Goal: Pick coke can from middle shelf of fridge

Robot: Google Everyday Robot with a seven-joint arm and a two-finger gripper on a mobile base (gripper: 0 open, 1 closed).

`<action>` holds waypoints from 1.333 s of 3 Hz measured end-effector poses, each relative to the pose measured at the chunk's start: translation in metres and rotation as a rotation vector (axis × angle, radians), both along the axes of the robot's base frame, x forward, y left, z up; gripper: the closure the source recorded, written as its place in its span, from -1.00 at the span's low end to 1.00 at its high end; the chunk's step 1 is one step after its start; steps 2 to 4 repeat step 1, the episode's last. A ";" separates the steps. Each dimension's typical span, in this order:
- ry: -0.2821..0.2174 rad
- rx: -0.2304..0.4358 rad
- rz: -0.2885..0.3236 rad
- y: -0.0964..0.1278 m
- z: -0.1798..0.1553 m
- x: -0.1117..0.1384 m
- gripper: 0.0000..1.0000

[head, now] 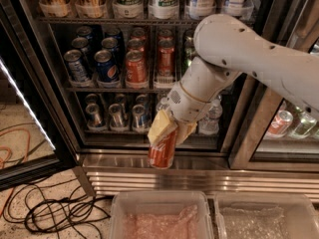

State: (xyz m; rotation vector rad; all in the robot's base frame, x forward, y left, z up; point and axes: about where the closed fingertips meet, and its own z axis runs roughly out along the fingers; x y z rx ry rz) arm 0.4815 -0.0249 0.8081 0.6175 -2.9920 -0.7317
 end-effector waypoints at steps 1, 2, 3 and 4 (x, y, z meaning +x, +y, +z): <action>0.007 -0.001 0.002 0.000 -0.001 -0.002 1.00; 0.007 -0.001 0.002 0.000 -0.001 -0.002 1.00; 0.007 -0.001 0.002 0.000 -0.001 -0.002 1.00; 0.007 -0.001 0.002 0.000 -0.001 -0.002 1.00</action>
Offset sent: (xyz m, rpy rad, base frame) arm 0.0000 0.0000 0.0000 0.0000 0.0000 0.0000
